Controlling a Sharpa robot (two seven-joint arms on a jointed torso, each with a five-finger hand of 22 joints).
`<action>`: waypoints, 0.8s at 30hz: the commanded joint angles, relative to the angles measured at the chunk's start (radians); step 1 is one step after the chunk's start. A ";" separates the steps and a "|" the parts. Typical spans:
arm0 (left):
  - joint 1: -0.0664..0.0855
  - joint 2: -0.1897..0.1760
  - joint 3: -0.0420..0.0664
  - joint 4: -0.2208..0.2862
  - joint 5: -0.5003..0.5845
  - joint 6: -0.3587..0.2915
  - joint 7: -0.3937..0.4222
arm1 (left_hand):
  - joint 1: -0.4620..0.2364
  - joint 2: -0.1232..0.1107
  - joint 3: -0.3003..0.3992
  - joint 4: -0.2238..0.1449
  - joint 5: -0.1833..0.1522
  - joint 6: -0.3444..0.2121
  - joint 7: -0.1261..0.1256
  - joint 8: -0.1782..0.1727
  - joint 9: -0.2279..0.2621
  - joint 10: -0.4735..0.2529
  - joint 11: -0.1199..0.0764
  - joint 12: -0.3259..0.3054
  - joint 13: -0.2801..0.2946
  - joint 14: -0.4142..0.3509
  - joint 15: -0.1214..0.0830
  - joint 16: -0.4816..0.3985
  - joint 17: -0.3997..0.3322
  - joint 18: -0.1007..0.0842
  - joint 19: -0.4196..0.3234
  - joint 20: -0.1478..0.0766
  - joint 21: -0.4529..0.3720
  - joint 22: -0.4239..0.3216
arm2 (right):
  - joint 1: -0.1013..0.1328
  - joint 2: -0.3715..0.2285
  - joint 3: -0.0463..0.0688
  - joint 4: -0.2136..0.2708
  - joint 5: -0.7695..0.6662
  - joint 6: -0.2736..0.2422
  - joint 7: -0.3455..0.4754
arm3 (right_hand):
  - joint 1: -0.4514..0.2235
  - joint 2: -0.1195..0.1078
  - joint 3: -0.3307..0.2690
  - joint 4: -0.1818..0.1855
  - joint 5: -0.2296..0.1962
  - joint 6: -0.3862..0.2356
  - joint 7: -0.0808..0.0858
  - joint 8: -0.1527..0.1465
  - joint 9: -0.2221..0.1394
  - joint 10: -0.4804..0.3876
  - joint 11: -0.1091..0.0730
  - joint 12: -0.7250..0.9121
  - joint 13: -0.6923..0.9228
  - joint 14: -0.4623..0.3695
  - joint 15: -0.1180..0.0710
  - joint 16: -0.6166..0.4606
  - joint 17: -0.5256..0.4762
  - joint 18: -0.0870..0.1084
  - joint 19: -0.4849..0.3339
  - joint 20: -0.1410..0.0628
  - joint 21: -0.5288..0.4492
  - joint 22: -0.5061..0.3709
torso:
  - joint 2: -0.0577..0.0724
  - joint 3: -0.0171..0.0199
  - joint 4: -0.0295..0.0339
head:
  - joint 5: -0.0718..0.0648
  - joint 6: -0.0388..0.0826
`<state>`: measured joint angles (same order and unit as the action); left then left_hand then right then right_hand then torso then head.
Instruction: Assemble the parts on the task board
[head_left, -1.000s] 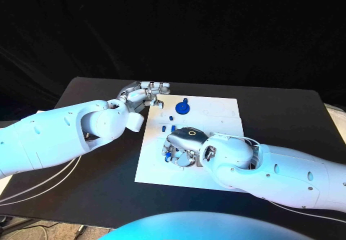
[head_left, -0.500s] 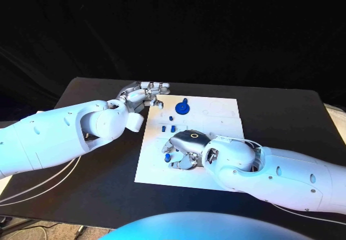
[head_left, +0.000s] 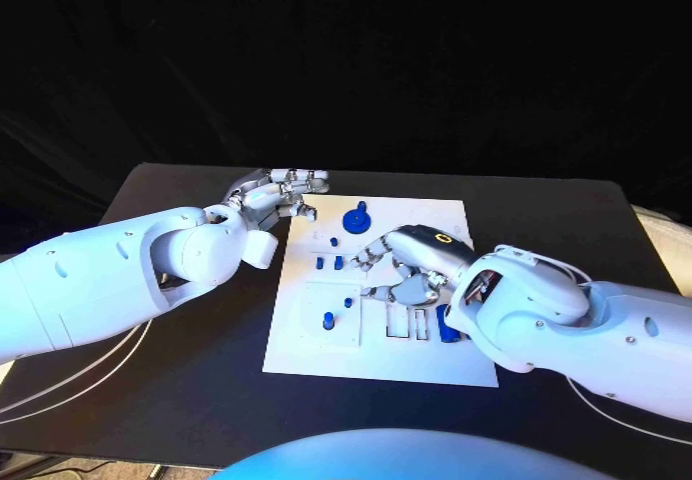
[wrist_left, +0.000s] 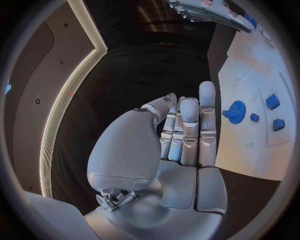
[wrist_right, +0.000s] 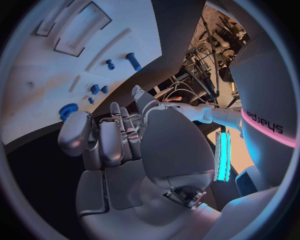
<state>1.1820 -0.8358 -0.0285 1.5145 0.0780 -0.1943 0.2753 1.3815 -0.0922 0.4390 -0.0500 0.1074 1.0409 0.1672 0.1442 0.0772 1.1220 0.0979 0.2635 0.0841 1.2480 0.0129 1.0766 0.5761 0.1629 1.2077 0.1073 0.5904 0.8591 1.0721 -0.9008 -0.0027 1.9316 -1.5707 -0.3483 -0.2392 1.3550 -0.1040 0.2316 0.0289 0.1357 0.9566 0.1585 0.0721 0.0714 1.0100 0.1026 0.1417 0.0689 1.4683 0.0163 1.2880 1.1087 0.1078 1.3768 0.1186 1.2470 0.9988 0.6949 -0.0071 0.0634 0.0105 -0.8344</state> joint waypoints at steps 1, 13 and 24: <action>0.000 0.003 0.001 0.000 -0.003 0.016 0.003 | -0.007 0.001 -0.006 -0.002 0.001 0.000 0.005 0.006 -0.001 -0.006 -0.002 0.006 -0.001 -0.007 -0.002 -0.001 -0.001 0.019 0.001 0.002 -0.003 -0.001 | 0.026 -0.062 0.000 0.019 0.175 -0.002 -0.015 | 0.004 0.017 0.002 0.000 0.026 0.031 0.001 0.011 0.004 0.089 -0.011 0.043 0.012 0.028 -0.013 0.004 -0.006 -0.002 0.008 -0.007 0.011 0.008 | -0.004 0.0013 -0.0087 | -0.020 0.007; -0.002 -0.001 0.000 0.016 -0.003 0.014 0.003 | -0.013 0.001 -0.011 0.001 0.001 0.000 0.004 0.007 -0.001 -0.006 -0.002 0.008 -0.002 -0.008 -0.002 -0.002 -0.005 0.019 0.001 0.002 -0.004 -0.002 | 0.059 -0.282 -0.027 0.064 0.216 0.120 -0.254 | -0.122 -0.009 -0.082 0.097 0.130 0.113 -0.059 0.041 0.013 0.438 -0.091 0.537 0.506 0.062 -0.080 0.128 0.173 -0.037 0.080 -0.079 0.132 0.202 | -0.008 0.0048 -0.0280 | -0.063 0.019; -0.002 -0.001 0.000 0.027 -0.003 0.013 0.006 | -0.018 0.002 -0.014 0.004 0.001 0.000 0.004 0.007 -0.002 -0.007 -0.002 0.009 -0.002 -0.008 -0.002 -0.001 -0.006 0.019 0.001 0.003 -0.006 -0.002 | 0.045 -0.314 -0.052 0.080 0.089 0.180 -0.354 | -0.155 0.033 -0.250 0.197 0.171 0.106 -0.058 0.066 0.056 0.474 -0.085 1.230 1.300 0.085 -0.069 0.237 0.365 -0.055 0.105 -0.072 0.197 0.313 | -0.009 0.0021 -0.0298 | -0.071 0.019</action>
<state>1.1799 -0.8375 -0.0289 1.5386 0.0778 -0.1943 0.2742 1.3733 -0.0922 0.4290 -0.0457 0.1075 1.0410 0.1672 0.1492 0.0765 1.1220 0.0979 0.2709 0.0831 1.2480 0.0128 1.0766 0.5718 0.1629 1.2077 0.1073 0.5904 0.8579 1.1185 -1.2143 -0.0546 2.0079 -1.4047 -0.2124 -0.5336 1.2068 -0.0724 -0.0063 0.2223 0.3019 1.0654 0.1026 0.1350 0.1243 1.4751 0.0178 1.3331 1.2418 1.4649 -0.0592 1.5210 1.3081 0.0606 1.4629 0.0467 1.4395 1.3019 0.6862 -0.0040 0.0332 -0.0589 -0.8164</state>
